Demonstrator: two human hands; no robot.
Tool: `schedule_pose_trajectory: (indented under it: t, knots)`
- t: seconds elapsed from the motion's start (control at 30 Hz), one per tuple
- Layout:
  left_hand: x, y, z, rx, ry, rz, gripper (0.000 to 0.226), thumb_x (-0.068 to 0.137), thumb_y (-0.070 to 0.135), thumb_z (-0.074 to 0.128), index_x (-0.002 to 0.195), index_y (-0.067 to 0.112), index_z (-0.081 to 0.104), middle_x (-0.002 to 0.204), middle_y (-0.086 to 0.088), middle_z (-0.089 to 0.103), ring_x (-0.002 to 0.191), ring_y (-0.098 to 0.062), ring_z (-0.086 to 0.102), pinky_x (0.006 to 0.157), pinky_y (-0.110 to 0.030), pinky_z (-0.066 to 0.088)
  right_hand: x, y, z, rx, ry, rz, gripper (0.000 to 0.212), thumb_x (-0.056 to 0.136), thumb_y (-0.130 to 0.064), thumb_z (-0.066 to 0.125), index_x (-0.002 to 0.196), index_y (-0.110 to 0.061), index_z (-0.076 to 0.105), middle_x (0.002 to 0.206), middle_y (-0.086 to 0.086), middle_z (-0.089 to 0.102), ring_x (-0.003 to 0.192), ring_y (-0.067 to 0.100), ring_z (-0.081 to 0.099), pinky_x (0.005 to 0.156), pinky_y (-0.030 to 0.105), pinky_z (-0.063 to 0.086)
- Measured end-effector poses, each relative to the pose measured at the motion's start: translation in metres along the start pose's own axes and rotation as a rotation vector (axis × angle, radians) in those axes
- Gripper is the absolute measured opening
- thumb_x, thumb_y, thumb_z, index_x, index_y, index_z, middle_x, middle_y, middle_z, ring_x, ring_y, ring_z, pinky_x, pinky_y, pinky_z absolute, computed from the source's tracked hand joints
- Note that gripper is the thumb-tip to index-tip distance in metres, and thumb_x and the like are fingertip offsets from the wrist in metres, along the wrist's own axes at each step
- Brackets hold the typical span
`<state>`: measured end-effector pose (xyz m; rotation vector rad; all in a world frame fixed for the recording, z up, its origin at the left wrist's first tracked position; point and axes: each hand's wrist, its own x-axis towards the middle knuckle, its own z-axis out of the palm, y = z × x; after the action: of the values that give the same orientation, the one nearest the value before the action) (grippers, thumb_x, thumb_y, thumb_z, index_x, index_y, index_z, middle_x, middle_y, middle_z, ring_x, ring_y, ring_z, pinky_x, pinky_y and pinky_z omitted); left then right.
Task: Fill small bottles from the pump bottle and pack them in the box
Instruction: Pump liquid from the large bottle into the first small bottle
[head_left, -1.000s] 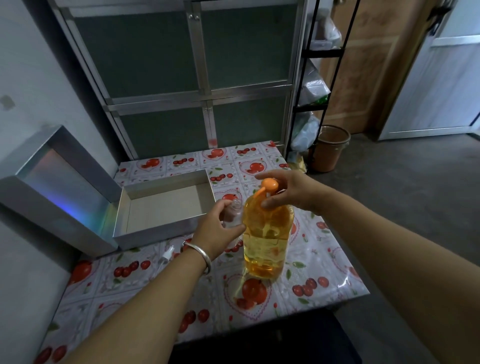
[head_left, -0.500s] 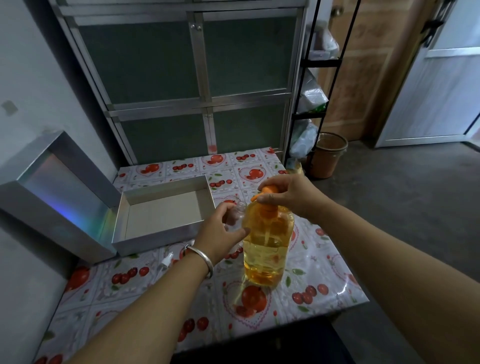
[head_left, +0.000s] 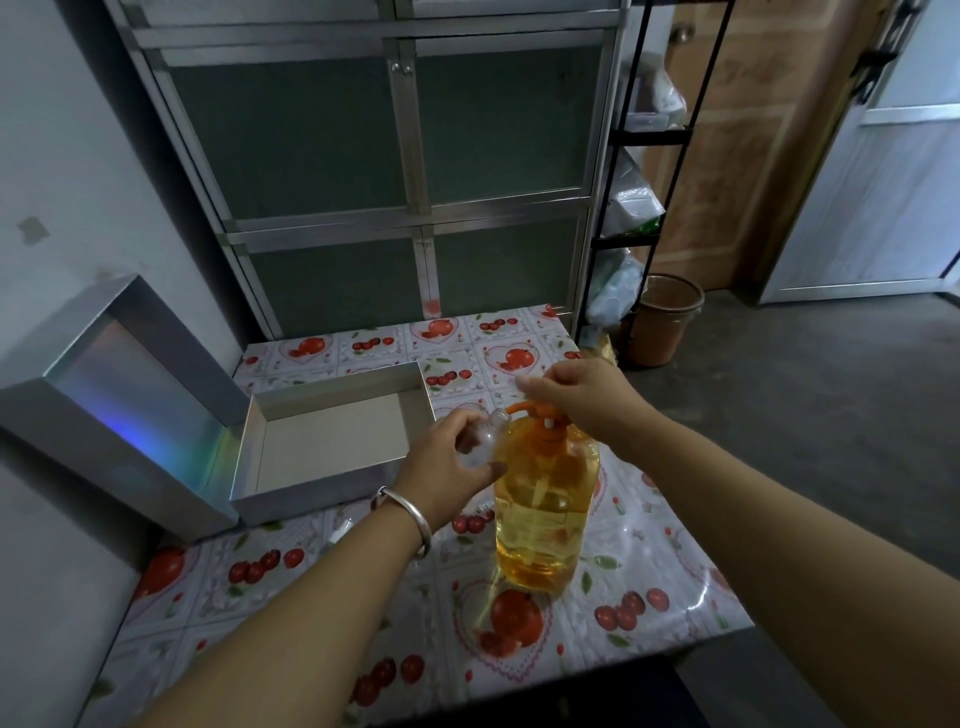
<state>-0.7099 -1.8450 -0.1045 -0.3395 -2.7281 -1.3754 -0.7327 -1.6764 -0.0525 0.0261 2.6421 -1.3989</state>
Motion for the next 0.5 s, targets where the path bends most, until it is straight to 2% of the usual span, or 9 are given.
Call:
schedule_pose_trajectory:
  t: [0.1, 0.2, 0.27, 0.33, 0.4, 0.5]
  knots:
    - [0.004, 0.0, -0.001, 0.028, -0.011, 0.003, 0.042, 0.074, 0.022, 0.075, 0.111, 0.017, 0.056, 0.096, 0.003, 0.055, 0.086, -0.01, 0.051, 0.066, -0.004, 0.037, 0.011, -0.008, 0.003, 0.06, -0.017, 0.115, 0.047, 0.095, -0.048, 0.039, 0.089, -0.01, 0.067, 0.075, 0.005, 0.061, 0.078, 0.018, 0.058, 0.062, 0.022, 0.045]
    - [0.006, 0.001, -0.002, 0.045, -0.025, 0.008, 0.047, 0.074, 0.022, 0.075, 0.116, 0.018, 0.055, 0.1, 0.002, 0.056, 0.089, -0.01, 0.051, 0.067, -0.004, 0.036, 0.024, -0.016, 0.01, 0.036, 0.0, 0.156, 0.051, 0.098, -0.043, 0.033, 0.1, -0.004, 0.066, 0.104, 0.013, 0.065, 0.089, 0.026, 0.06, 0.081, 0.035, 0.049]
    - [0.007, 0.002, -0.003, 0.036, -0.028, 0.025, 0.046, 0.075, 0.021, 0.074, 0.117, 0.018, 0.055, 0.098, 0.004, 0.055, 0.085, -0.006, 0.05, 0.065, -0.002, 0.039, 0.031, -0.019, 0.013, -0.038, 0.026, 0.162, 0.047, 0.099, -0.034, 0.033, 0.114, 0.001, 0.06, 0.117, 0.02, 0.062, 0.102, 0.034, 0.06, 0.088, 0.038, 0.047]
    - [0.006, 0.003, -0.004, 0.013, -0.032, 0.049, 0.042, 0.076, 0.02, 0.073, 0.114, 0.018, 0.056, 0.093, 0.008, 0.053, 0.08, 0.002, 0.048, 0.066, 0.002, 0.038, 0.037, -0.02, 0.015, -0.082, 0.032, 0.219, 0.04, 0.1, -0.021, 0.034, 0.13, 0.0, 0.048, 0.123, 0.021, 0.058, 0.107, 0.034, 0.057, 0.084, 0.034, 0.046]
    - [0.007, 0.003, -0.006, 0.008, -0.039, 0.062, 0.04, 0.076, 0.021, 0.073, 0.112, 0.019, 0.057, 0.091, 0.013, 0.051, 0.081, 0.006, 0.047, 0.067, 0.004, 0.037, 0.037, -0.021, 0.019, -0.139, 0.066, 0.227, 0.043, 0.099, -0.011, 0.037, 0.142, -0.007, 0.033, 0.12, 0.017, 0.055, 0.095, 0.026, 0.054, 0.076, 0.029, 0.046]
    - [0.009, 0.003, -0.009, 0.022, -0.058, 0.055, 0.043, 0.076, 0.021, 0.073, 0.116, 0.021, 0.056, 0.093, 0.012, 0.052, 0.082, 0.006, 0.047, 0.067, 0.003, 0.038, 0.039, -0.02, 0.021, -0.262, 0.043, 0.195, 0.048, 0.098, -0.009, 0.04, 0.144, -0.009, 0.028, 0.117, 0.016, 0.053, 0.093, 0.022, 0.051, 0.078, 0.029, 0.049]
